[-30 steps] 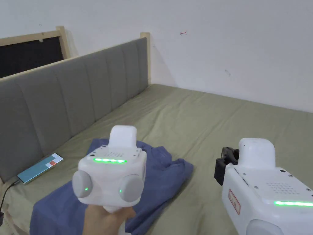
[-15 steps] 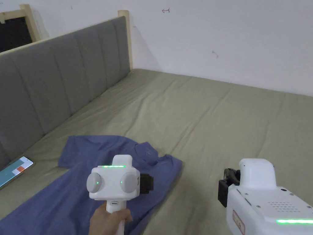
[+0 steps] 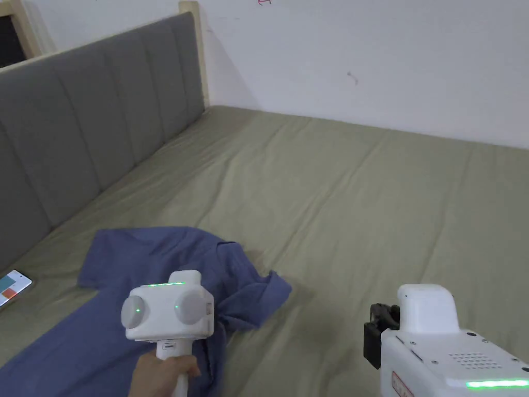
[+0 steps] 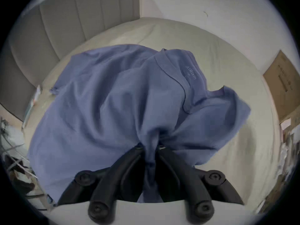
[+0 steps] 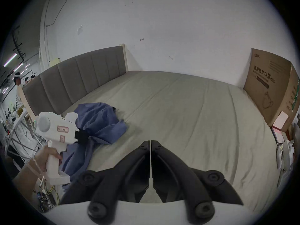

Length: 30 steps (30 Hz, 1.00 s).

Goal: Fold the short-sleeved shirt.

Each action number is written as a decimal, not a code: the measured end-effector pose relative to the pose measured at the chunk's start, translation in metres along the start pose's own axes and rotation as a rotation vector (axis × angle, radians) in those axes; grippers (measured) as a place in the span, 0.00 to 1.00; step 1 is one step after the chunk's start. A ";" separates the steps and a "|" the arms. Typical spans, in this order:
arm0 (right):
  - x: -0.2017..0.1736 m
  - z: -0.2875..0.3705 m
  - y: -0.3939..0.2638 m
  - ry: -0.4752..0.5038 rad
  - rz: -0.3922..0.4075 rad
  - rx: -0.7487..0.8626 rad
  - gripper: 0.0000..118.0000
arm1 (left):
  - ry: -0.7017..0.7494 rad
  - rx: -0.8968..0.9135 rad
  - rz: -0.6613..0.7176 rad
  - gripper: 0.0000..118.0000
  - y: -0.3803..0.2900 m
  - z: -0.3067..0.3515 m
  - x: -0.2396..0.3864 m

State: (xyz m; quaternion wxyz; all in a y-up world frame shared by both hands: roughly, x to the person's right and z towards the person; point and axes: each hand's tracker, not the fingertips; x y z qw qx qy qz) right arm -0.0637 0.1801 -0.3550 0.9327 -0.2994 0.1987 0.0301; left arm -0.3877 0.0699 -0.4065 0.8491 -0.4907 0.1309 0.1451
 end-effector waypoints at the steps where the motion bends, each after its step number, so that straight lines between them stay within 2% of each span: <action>1: 0.001 0.000 -0.001 -0.001 0.002 -0.003 0.01 | 0.006 0.016 0.013 0.06 0.000 0.002 -0.003; 6: 0.008 0.002 -0.004 -0.009 -0.026 -0.014 0.01 | -0.039 0.014 0.035 0.06 0.003 0.014 -0.006; 11: 0.025 0.013 -0.004 -0.027 -0.072 -0.001 0.01 | -0.070 0.055 -0.025 0.07 0.015 0.043 0.015; 15: 0.047 0.030 -0.004 -0.064 -0.112 0.028 0.01 | -0.246 0.173 -0.028 0.07 0.029 0.087 0.048; 19: 0.080 0.059 -0.002 -0.118 -0.152 0.074 0.01 | -0.279 0.244 -0.251 0.07 0.038 0.132 0.135; 24: 0.140 0.116 -0.002 -0.298 -0.187 0.150 0.01 | -0.587 0.267 -0.399 0.07 0.014 0.186 0.258; 28: 0.196 0.175 -0.011 -0.435 -0.298 0.219 0.01 | -0.778 0.268 -0.589 0.07 -0.035 0.228 0.357; 30: 0.219 0.203 -0.019 -0.516 -0.334 0.250 0.01 | -0.853 0.246 -0.639 0.07 -0.065 0.239 0.391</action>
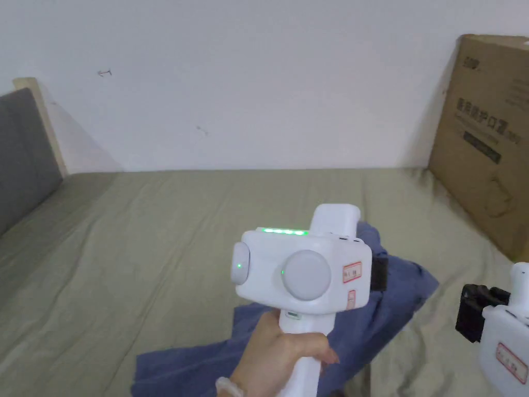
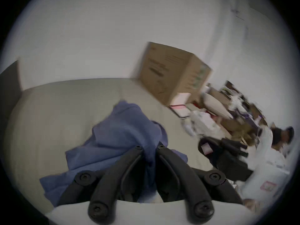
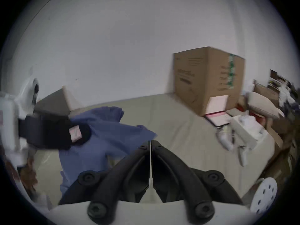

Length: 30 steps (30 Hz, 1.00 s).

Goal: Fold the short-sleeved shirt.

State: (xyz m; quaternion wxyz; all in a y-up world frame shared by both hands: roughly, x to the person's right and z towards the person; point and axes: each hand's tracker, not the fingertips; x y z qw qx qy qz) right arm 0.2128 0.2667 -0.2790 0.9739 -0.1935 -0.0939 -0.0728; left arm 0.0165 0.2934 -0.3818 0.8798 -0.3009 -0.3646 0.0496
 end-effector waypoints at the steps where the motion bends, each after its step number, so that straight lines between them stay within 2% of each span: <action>1: 0.017 0.006 0.002 -0.037 -0.018 0.013 0.01 | -0.049 -0.026 -0.015 0.07 -0.006 -0.012 0.016; 3: 0.046 0.016 0.004 -0.099 -0.048 0.012 0.01 | -0.097 -0.082 -0.013 0.07 -0.024 -0.034 0.038; 6: 0.073 0.028 -0.003 -0.177 -0.091 -0.002 0.01 | -0.067 -0.205 -0.019 0.07 -0.065 -0.074 0.051; 8: 0.080 0.031 -0.009 -0.190 -0.097 -0.019 0.02 | -0.033 -0.294 -0.035 0.07 -0.097 -0.102 0.050; 11: 0.082 0.028 -0.019 -0.198 -0.089 -0.054 0.01 | -0.022 -0.476 0.056 0.10 -0.140 -0.134 0.035; 12: 0.079 0.025 -0.022 -0.189 -0.084 -0.067 0.01 | -0.022 -0.514 0.115 0.21 -0.150 -0.139 0.031; 14: 0.072 0.019 -0.026 -0.168 -0.063 -0.099 0.01 | -0.001 -0.502 0.101 0.68 -0.160 -0.136 0.026; 15: 0.067 0.016 -0.028 -0.166 -0.050 -0.109 0.01 | 0.029 -0.489 0.089 0.85 -0.161 -0.131 0.025; 16: 0.064 0.011 -0.029 -0.163 -0.035 -0.119 0.01 | 0.038 -0.466 0.081 0.91 -0.157 -0.123 0.023; 21: 0.048 -0.005 -0.033 -0.115 -0.018 -0.140 0.02 | 0.077 -0.316 0.080 0.90 -0.115 -0.079 0.004; 22: 0.044 -0.006 -0.033 -0.104 -0.017 -0.144 0.01 | 0.091 -0.289 0.090 0.86 -0.107 -0.068 -0.003; 23: 0.040 -0.008 -0.034 -0.094 -0.014 -0.147 0.01 | 0.114 -0.270 0.105 0.74 -0.103 -0.058 -0.010; 24: 0.039 -0.012 -0.035 -0.086 -0.007 -0.151 0.01 | 0.134 -0.256 0.114 0.50 -0.103 -0.049 -0.019; 25: 0.036 -0.014 -0.036 -0.078 0.002 -0.158 0.01 | 0.170 -0.255 0.113 0.06 -0.103 -0.041 -0.029; 26: 0.032 -0.016 -0.037 -0.072 0.009 -0.163 0.01 | 0.212 -0.265 0.111 0.00 -0.107 -0.037 -0.038; 28: 0.028 -0.024 -0.042 -0.058 0.012 -0.176 0.01 | 0.356 -0.291 0.125 0.00 -0.120 -0.032 -0.056; 30: 0.024 -0.031 -0.047 -0.037 0.000 -0.195 0.01 | 0.401 -0.343 0.174 0.00 -0.136 -0.029 -0.075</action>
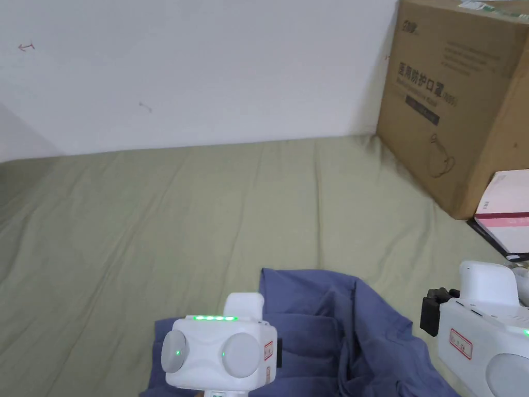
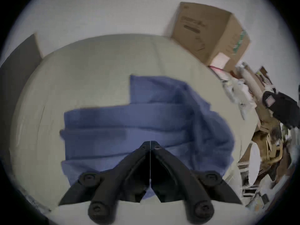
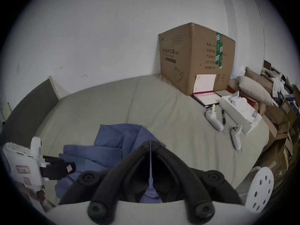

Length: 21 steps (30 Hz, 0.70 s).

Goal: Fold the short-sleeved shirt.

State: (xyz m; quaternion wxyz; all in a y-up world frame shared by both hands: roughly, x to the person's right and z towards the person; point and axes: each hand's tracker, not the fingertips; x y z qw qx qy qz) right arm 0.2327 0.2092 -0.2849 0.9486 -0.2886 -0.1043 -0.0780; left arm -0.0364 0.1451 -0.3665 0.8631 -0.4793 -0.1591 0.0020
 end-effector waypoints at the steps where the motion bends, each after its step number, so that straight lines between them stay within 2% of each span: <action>1: -0.002 -0.005 -0.002 0.009 0.001 -0.010 0.01 | -0.034 -0.013 0.025 0.00 -0.007 -0.001 -0.011; 3: -0.008 -0.016 -0.004 0.009 0.013 -0.031 0.01 | -0.064 -0.042 0.076 0.00 -0.014 -0.004 -0.029; 6: -0.016 -0.034 -0.008 0.015 0.035 -0.061 0.01 | 0.029 -0.011 0.101 0.00 -0.010 -0.009 -0.057; 7: -0.019 -0.039 -0.009 0.022 0.041 -0.074 0.01 | 0.059 0.013 0.121 0.05 -0.001 -0.010 -0.070; 8: -0.021 -0.044 -0.010 0.027 0.044 -0.079 0.01 | 0.072 0.027 0.148 0.19 0.006 -0.012 -0.082; 9: -0.023 -0.049 -0.010 0.032 0.050 -0.089 0.01 | 0.102 0.033 0.189 0.40 0.019 -0.014 -0.097; 10: -0.028 -0.050 -0.011 0.035 0.058 -0.100 0.01 | 0.119 0.032 0.224 0.74 0.032 -0.018 -0.112; 11: -0.029 -0.054 -0.012 0.036 0.064 -0.105 0.01 | 0.130 0.034 0.242 0.93 0.044 -0.025 -0.127; 12: -0.031 -0.059 -0.013 0.036 0.068 -0.113 0.01 | 0.143 0.042 0.267 0.99 0.054 -0.037 -0.142; 14: -0.033 -0.067 -0.015 0.043 0.072 -0.128 0.01 | 0.167 0.029 0.320 0.93 0.071 -0.055 -0.167; 15: -0.034 -0.071 -0.016 0.043 0.070 -0.135 0.01 | 0.184 -0.016 0.354 0.90 0.077 -0.070 -0.177; 17: -0.035 -0.079 -0.017 0.053 0.061 -0.152 0.01 | 0.179 -0.138 0.397 0.77 0.077 -0.099 -0.189; 18: -0.036 -0.081 -0.019 0.056 0.058 -0.162 0.01 | 0.169 -0.192 0.398 0.76 0.074 -0.112 -0.191; 19: -0.037 -0.084 -0.019 0.058 0.060 -0.169 0.01 | 0.207 -0.202 0.353 0.76 0.068 -0.120 -0.188; 20: -0.038 -0.086 -0.020 0.057 0.062 -0.174 0.01 | 0.213 -0.148 0.279 0.72 0.066 -0.121 -0.183; 21: -0.039 -0.088 -0.021 0.053 0.064 -0.178 0.01 | 0.253 -0.144 0.247 0.64 0.066 -0.114 -0.175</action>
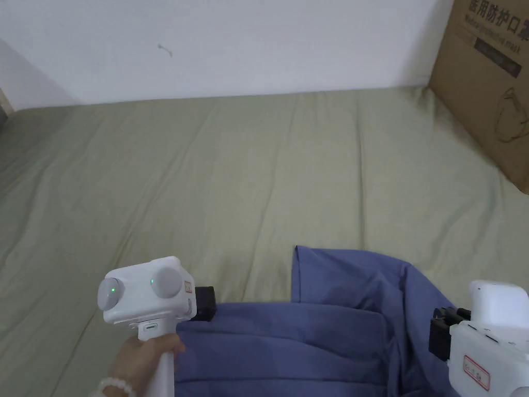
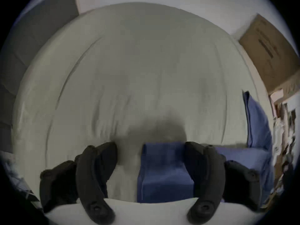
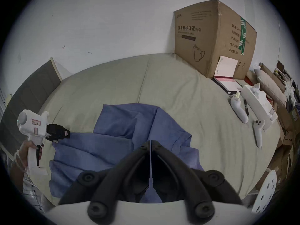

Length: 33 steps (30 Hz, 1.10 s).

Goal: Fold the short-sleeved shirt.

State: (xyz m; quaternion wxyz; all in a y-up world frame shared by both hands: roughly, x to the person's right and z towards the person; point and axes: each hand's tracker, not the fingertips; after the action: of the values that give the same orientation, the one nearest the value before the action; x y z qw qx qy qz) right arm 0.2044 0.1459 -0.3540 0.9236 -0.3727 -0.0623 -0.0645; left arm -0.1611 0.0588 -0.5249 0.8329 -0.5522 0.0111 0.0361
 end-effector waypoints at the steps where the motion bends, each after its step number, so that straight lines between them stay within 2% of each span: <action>1: -0.001 0.000 -0.001 0.000 0.002 -0.004 0.01 | 0.004 0.029 0.014 0.46 -0.001 0.007 0.001; 3: -0.001 -0.002 -0.002 0.005 -0.001 -0.013 0.01 | 0.007 0.068 0.028 0.08 -0.007 0.017 0.005; 4: 0.000 -0.002 -0.002 0.011 0.000 -0.014 0.02 | 0.005 0.079 0.023 0.04 -0.008 0.019 0.005; 8: 0.004 -0.004 0.003 0.043 -0.005 -0.025 0.01 | -0.022 0.071 0.033 0.04 -0.008 0.028 0.002; 10: 0.011 -0.011 0.015 0.079 -0.009 -0.034 0.01 | -0.049 0.082 0.063 0.04 -0.008 0.037 -0.001; 14: 0.026 -0.042 0.058 0.181 0.006 -0.049 0.02 | -0.079 0.154 0.016 0.04 -0.010 0.065 -0.002; 15: 0.027 -0.056 0.073 0.177 0.045 -0.103 0.06 | -0.081 0.177 -0.003 0.04 -0.009 0.073 0.000; 17: 0.026 -0.089 0.096 0.144 0.118 -0.140 0.55 | -0.090 0.216 -0.006 0.04 -0.009 0.086 -0.002; 18: 0.027 -0.112 0.104 0.138 0.124 -0.153 0.75 | -0.096 0.222 -0.007 0.04 -0.008 0.091 -0.003; 19: 0.028 -0.139 0.110 0.140 0.134 -0.194 0.84 | -0.101 0.238 -0.007 0.04 -0.008 0.097 -0.001; 20: 0.030 -0.161 0.114 0.132 0.144 -0.237 0.84 | -0.104 0.245 -0.014 0.04 -0.007 0.099 -0.001; 22: 0.029 -0.200 0.118 0.080 0.110 -0.381 0.83 | -0.105 0.249 -0.028 0.04 -0.007 0.104 -0.001; 24: 0.032 -0.221 0.112 0.089 0.097 -0.423 0.83 | -0.106 0.253 -0.045 0.04 -0.006 0.104 0.000; 26: 0.031 -0.231 0.103 0.045 0.128 -0.457 0.78 | -0.100 0.251 -0.062 0.04 -0.004 0.103 0.001; 27: 0.030 -0.228 0.100 0.067 0.138 -0.436 0.77 | -0.099 0.249 -0.064 0.04 -0.003 0.101 0.001; 28: 0.028 -0.221 0.101 0.061 0.151 -0.415 0.68 | -0.097 0.245 -0.068 0.04 -0.002 0.100 0.001; 29: 0.027 -0.214 0.103 0.067 0.154 -0.414 0.53 | -0.096 0.241 -0.067 0.04 -0.002 0.100 0.001; 30: 0.025 -0.207 0.106 0.073 0.204 -0.394 0.32 | -0.096 0.241 -0.064 0.04 -0.003 0.100 0.001; 31: 0.024 -0.202 0.108 0.053 0.240 -0.379 0.01 | -0.096 0.242 -0.069 0.04 -0.002 0.101 0.002; 32: 0.025 -0.200 0.109 0.051 0.259 -0.376 0.01 | -0.091 0.243 -0.072 0.04 -0.003 0.102 0.004; 33: 0.024 -0.196 0.111 0.065 0.236 -0.394 0.01 | -0.086 0.247 -0.078 0.04 -0.003 0.103 0.005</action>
State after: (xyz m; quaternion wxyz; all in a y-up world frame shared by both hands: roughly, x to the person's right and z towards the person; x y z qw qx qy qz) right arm 0.2597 0.0869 -0.5660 0.8357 -0.5482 0.0254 0.0209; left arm -0.1581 0.1523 -0.4820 0.8949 -0.4436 -0.0415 0.0255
